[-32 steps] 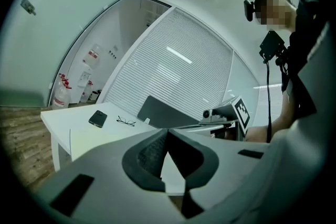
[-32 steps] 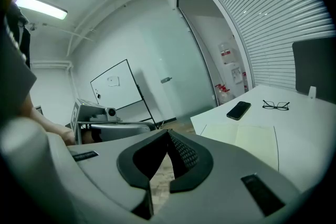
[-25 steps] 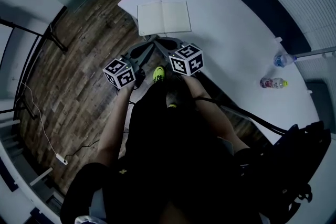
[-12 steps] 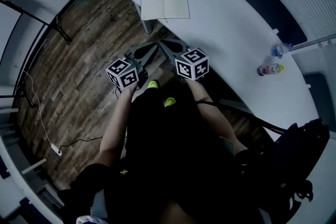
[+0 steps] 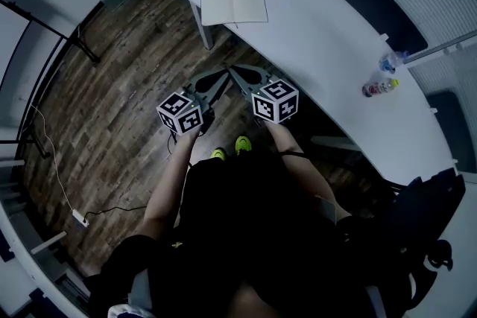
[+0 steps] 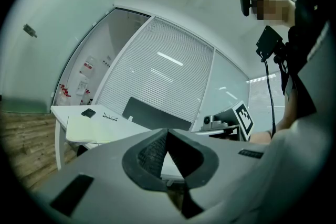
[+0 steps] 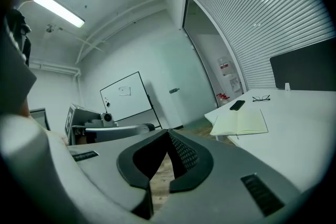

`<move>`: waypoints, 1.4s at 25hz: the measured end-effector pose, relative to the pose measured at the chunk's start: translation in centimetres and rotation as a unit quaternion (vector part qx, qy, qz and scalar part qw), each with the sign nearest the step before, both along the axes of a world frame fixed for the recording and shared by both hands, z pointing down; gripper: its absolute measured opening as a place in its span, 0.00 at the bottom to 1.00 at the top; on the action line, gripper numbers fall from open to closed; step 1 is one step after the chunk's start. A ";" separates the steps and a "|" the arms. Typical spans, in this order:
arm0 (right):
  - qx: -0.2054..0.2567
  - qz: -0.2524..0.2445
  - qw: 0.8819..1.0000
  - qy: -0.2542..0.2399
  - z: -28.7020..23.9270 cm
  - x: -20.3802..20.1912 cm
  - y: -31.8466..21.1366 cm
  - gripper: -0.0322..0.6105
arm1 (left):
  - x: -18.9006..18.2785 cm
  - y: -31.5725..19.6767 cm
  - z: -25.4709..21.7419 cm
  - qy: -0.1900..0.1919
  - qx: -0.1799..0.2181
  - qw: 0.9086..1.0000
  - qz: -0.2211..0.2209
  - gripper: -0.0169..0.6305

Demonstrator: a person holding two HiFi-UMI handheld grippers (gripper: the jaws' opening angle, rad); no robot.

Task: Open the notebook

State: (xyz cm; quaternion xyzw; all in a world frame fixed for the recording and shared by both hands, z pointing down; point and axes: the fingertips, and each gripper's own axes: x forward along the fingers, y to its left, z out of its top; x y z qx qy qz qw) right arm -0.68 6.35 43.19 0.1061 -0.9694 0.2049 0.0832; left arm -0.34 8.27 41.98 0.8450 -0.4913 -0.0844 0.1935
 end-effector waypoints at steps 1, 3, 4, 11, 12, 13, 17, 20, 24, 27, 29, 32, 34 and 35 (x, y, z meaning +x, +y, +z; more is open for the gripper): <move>0.000 0.004 1.000 0.000 -0.1 0.2 0.5 0.08 | 0.2 0.5 -0.1 -0.003 0.000 1.000 0.002 0.04; 0.000 0.012 1.000 -0.001 -0.2 0.5 1.5 0.08 | 0.4 1.5 -0.2 -0.007 0.000 1.000 0.005 0.04; 0.000 0.016 1.000 0.000 -0.2 0.6 2.1 0.08 | 0.5 2.1 -0.2 -0.006 0.000 1.000 0.007 0.04; -0.002 0.031 1.000 0.000 -0.4 1.1 5.5 0.08 | 0.9 5.6 -0.4 0.006 0.001 1.000 0.017 0.04; -0.001 0.034 0.999 0.000 -0.5 1.1 5.9 0.08 | 0.9 6.0 -0.5 0.007 0.002 1.000 0.017 0.04; 0.000 0.037 0.999 -0.001 -0.6 1.1 6.3 0.08 | 0.9 6.4 -0.6 0.008 0.004 1.000 0.018 0.04; 0.012 0.046 0.999 -0.001 -1.3 1.0 7.8 0.08 | 0.7 7.9 -1.2 0.016 0.014 1.000 0.018 0.04; 0.022 0.045 0.999 0.001 -1.5 1.1 8.9 0.08 | 0.8 9.0 -1.3 0.016 0.018 0.999 0.022 0.04; 0.022 0.039 0.999 0.002 -1.0 1.9 10.3 0.08 | 1.7 10.4 -0.8 0.012 0.013 1.000 0.020 0.04; 0.021 0.034 0.999 0.000 -1.1 2.5 10.7 0.08 | 2.3 10.8 -1.0 0.012 0.012 1.000 0.012 0.04; 0.021 0.025 0.999 0.004 -1.3 3.0 10.8 0.08 | 2.9 10.9 -1.1 0.015 0.012 1.000 0.005 0.04; 0.034 0.018 0.999 0.011 -1.7 4.1 10.7 0.08 | 4.0 10.7 -1.4 0.021 0.012 1.000 0.002 0.04; 0.045 0.023 0.999 0.012 -1.9 4.7 10.2 0.08 | 4.6 10.3 -1.5 0.022 0.013 1.000 0.004 0.04; 0.048 0.026 0.998 0.012 -1.9 5.0 10.1 0.08 | 4.8 10.2 -1.5 0.021 0.013 1.000 0.004 0.04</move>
